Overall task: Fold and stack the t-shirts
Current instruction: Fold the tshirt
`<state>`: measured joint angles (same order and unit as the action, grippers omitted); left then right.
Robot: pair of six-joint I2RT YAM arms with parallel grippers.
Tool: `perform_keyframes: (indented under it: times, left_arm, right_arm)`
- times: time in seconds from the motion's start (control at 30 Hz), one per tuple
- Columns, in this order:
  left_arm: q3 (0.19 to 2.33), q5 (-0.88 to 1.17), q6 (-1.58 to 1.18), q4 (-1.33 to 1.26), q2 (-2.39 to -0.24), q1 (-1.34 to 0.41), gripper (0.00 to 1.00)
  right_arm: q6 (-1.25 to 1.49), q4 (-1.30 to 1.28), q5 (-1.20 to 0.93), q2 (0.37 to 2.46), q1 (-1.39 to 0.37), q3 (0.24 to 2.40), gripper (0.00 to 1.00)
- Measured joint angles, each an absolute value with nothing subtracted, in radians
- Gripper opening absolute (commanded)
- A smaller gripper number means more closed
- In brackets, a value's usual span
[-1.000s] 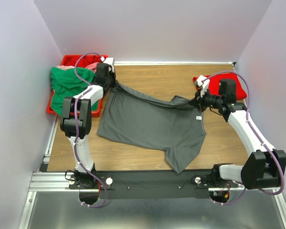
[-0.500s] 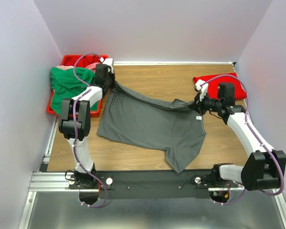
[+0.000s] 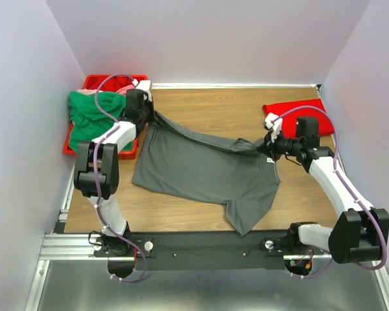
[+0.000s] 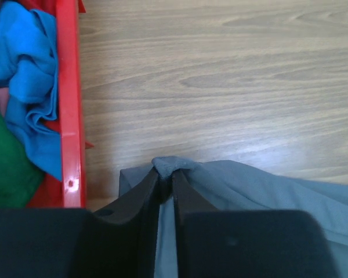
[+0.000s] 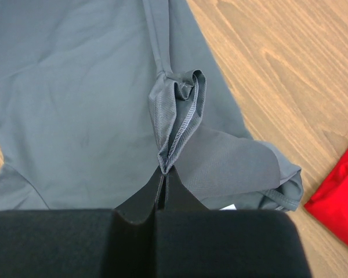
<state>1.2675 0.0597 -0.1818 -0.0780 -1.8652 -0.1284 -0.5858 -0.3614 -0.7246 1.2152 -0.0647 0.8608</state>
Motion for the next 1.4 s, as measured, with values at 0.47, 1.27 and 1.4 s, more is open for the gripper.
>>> perform_keyframes:
  times: [0.47, 1.27, 1.4]
  left_arm:
    - [1.180, 0.084, -0.188, -0.151, -1.571, -0.125, 0.45]
    - [0.795, 0.043, -0.199, -0.135, -0.868, -0.124, 0.50]
    - [0.729, 0.043, -0.179, -0.078, -0.731, -0.124, 0.53]
  right_arm:
    - [-0.634, -0.395, -0.724, 1.205, -0.064, 0.814, 0.04]
    - [-0.875, -0.555, -0.717, 1.185, -0.213, 0.717, 0.32]
    - [-0.897, -0.621, -0.689, 1.211, -0.256, 0.715, 0.48]
